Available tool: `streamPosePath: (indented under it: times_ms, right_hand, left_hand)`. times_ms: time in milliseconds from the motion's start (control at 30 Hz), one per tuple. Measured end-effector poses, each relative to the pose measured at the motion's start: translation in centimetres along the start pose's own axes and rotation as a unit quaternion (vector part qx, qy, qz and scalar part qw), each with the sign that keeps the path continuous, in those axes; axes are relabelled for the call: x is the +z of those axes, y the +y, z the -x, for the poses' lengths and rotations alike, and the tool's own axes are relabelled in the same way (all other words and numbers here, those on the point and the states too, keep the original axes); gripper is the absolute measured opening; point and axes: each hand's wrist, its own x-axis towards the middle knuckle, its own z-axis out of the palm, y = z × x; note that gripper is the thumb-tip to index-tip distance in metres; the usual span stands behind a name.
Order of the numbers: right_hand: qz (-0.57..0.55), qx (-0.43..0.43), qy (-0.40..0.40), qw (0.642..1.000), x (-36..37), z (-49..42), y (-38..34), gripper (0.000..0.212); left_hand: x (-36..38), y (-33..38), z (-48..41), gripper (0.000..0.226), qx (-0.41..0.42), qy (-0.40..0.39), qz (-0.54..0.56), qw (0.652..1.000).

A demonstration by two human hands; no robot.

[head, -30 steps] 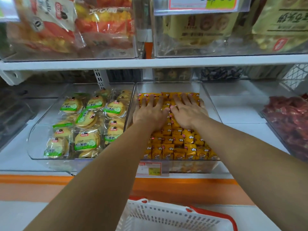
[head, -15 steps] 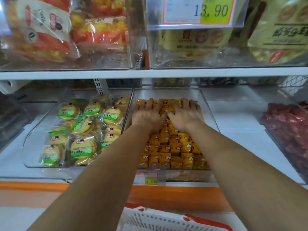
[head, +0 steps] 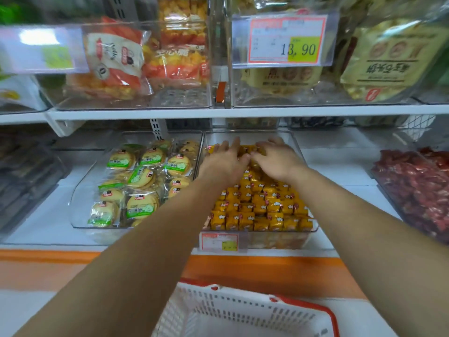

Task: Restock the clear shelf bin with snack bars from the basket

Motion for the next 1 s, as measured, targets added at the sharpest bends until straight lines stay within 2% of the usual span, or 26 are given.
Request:
streamPosePath:
  times_ms: [67, 100, 167, 267, 367, 467, 567, 800, 1000]
  right_hand:
    - [0.000, -0.048, 0.053, 0.997, -0.9, 4.3, -0.3, 0.056]
    - [-0.010, -0.059, 0.062, 0.996, -0.9, 6.9, -0.2, 0.054]
    - [-0.031, -0.065, 0.068, 0.995, 0.1, 11.9, 0.2, 0.053]
    - [0.007, -0.096, 0.070, 0.993, 2.4, 17.2, 0.8, 0.051]
    - [0.121, -0.125, 0.020, 0.984, 4.4, 19.1, 1.4, 0.069]
    - [0.168, -0.142, 0.017, 0.975, 5.3, 19.2, 1.9, 0.078]
    - [0.174, -0.144, 0.020, 0.974, 5.6, 18.9, 2.1, 0.081]
    - [0.158, -0.125, 0.026, 0.979, 6.0, 17.1, 2.3, 0.081]
    - [0.145, -0.116, 0.020, 0.982, 5.8, 16.8, 2.0, 0.083]
  left_hand:
    - [0.0, 0.2, 5.1, 0.055, 0.049, 0.066, 0.061, 0.995]
    - [0.4, 0.0, 8.0, 0.049, 0.082, 0.089, 0.058, 0.991]
    - [1.6, -0.8, 13.4, 0.040, 0.125, 0.117, -0.002, 0.985]
    - [3.2, -2.0, 17.4, 0.044, 0.117, 0.115, -0.073, 0.984]
    - [4.3, -3.0, 18.2, 0.054, 0.108, 0.093, -0.116, 0.983]
    - [5.7, -3.3, 18.3, 0.063, 0.119, 0.092, -0.140, 0.979]
    - [6.5, -3.0, 18.0, 0.070, 0.121, 0.105, -0.160, 0.974]
    - [6.4, -2.9, 16.8, 0.063, 0.139, 0.129, -0.193, 0.963]
    - [5.5, -2.7, 16.3, 0.065, 0.135, 0.082, -0.188, 0.969]
